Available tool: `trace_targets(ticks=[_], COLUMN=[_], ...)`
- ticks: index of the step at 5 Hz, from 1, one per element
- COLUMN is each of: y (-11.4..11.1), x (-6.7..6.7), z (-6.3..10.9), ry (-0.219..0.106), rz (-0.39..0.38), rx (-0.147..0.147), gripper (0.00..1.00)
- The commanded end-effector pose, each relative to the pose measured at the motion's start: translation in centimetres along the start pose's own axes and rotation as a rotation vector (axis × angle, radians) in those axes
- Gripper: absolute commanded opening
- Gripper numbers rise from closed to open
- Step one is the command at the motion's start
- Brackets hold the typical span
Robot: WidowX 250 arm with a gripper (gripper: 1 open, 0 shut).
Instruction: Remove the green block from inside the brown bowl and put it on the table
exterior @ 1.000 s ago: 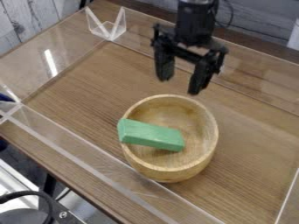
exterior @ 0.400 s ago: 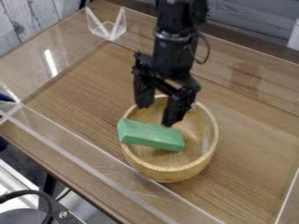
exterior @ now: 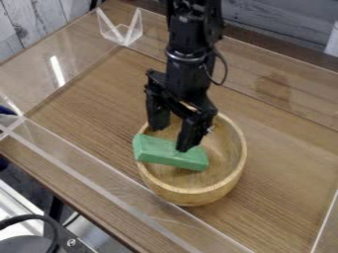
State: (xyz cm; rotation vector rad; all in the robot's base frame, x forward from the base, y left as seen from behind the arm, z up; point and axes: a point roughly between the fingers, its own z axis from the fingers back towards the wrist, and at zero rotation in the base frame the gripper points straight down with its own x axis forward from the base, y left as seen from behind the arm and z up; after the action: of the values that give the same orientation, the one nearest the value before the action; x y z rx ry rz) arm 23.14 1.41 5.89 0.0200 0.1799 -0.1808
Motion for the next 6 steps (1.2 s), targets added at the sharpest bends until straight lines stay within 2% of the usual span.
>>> trace_targets(ticks=[1, 6], y=[0.5, 0.8], x=[0.5, 0.8], z=[0.0, -1.5], ry=[-0.017, 0.006], rz=[0.007, 0.013], rx=[0.013, 0.011], gripper=[1.00, 1.00])
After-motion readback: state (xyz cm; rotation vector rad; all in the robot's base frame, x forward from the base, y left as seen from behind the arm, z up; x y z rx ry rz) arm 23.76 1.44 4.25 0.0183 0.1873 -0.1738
